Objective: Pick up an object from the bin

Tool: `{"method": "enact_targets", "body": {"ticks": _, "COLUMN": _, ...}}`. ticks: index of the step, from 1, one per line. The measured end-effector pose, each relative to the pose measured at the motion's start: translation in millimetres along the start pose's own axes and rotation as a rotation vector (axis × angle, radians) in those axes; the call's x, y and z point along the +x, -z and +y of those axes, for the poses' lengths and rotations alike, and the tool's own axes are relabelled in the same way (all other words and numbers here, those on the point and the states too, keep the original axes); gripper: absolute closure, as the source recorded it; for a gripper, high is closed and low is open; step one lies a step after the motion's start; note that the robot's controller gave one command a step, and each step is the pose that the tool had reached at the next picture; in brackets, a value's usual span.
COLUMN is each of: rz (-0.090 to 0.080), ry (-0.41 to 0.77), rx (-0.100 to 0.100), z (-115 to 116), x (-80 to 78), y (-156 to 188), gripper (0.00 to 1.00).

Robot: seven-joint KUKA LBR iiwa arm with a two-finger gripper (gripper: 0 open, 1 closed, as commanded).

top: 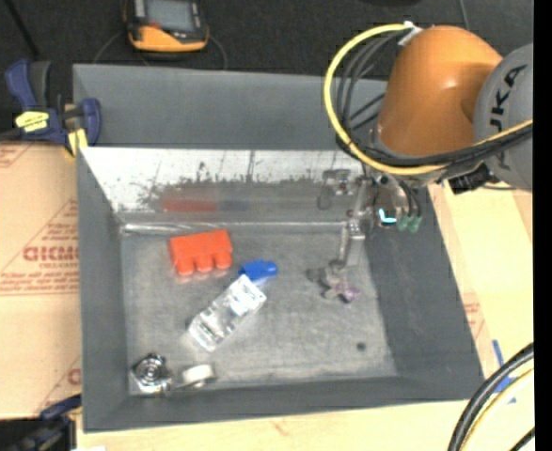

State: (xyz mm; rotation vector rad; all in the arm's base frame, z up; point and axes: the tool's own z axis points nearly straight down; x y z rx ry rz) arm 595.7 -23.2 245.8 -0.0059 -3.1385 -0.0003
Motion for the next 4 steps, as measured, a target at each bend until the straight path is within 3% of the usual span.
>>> {"method": "enact_targets", "body": {"ticks": 1, "rz": 0.003, "ry": 0.082, "rx": 0.003, "z": -99.0, "x": 54.5, "y": -88.7, "gripper": 0.0}}
{"method": "enact_targets", "body": {"ticks": 2, "rz": -0.007, "ry": 0.277, "rx": 0.003, "z": -84.3, "x": 9.8, "y": -176.5, "gripper": 0.0}}
{"method": "enact_targets", "body": {"ticks": 3, "rz": -0.011, "ry": 0.277, "rx": 0.004, "z": -84.6, "x": 9.1, "y": -173.6, "gripper": 1.0}}
{"method": "enact_targets", "body": {"ticks": 4, "rz": -0.016, "ry": 0.295, "rx": 0.005, "z": -68.5, "x": 2.3, "y": -28.4, "gripper": 1.0}}
